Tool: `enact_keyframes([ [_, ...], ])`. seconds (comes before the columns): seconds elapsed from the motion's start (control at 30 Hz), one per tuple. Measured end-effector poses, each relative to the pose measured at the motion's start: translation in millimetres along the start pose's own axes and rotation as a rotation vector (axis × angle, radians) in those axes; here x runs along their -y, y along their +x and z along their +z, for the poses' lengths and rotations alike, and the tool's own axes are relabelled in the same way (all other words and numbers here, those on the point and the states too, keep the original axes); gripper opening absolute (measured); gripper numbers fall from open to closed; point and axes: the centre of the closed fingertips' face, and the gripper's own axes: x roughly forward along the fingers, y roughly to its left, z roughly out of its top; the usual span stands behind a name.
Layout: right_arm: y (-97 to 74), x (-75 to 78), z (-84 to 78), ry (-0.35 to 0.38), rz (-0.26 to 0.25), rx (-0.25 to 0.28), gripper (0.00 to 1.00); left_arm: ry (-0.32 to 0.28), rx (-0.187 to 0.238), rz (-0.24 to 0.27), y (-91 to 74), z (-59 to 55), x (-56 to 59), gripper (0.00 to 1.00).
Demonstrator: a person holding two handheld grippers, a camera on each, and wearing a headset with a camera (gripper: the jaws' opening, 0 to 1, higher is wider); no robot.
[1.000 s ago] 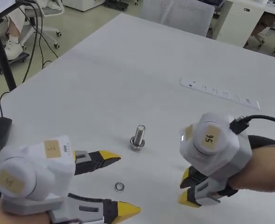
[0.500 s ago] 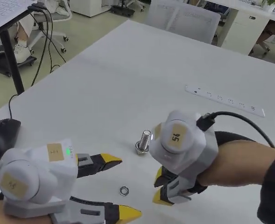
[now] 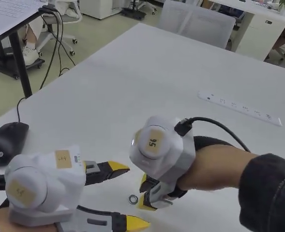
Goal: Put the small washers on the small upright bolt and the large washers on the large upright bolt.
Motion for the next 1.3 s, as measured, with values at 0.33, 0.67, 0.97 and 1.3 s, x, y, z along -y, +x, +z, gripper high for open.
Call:
enact_keyframes([
  [0.33,9.3,7.7,2.4,-0.028,-0.007,-0.018,0.19,-0.007,0.001,0.004,1.4,0.0,-2.1,0.61],
  [0.67,10.8,2.5,2.1,-0.093,-0.028,-0.054,0.16,-0.009,0.007,0.003,3.4,1.3,-4.0,0.61],
  [0.97,10.6,2.9,1.5,-0.074,-0.024,-0.048,0.15,-0.01,0.01,0.007,2.2,-0.1,-5.0,0.61],
  [1.3,9.6,2.5,-2.5,-0.05,-0.019,-0.043,0.14,-0.008,0.006,0.002,2.7,-2.1,-2.9,0.6],
])
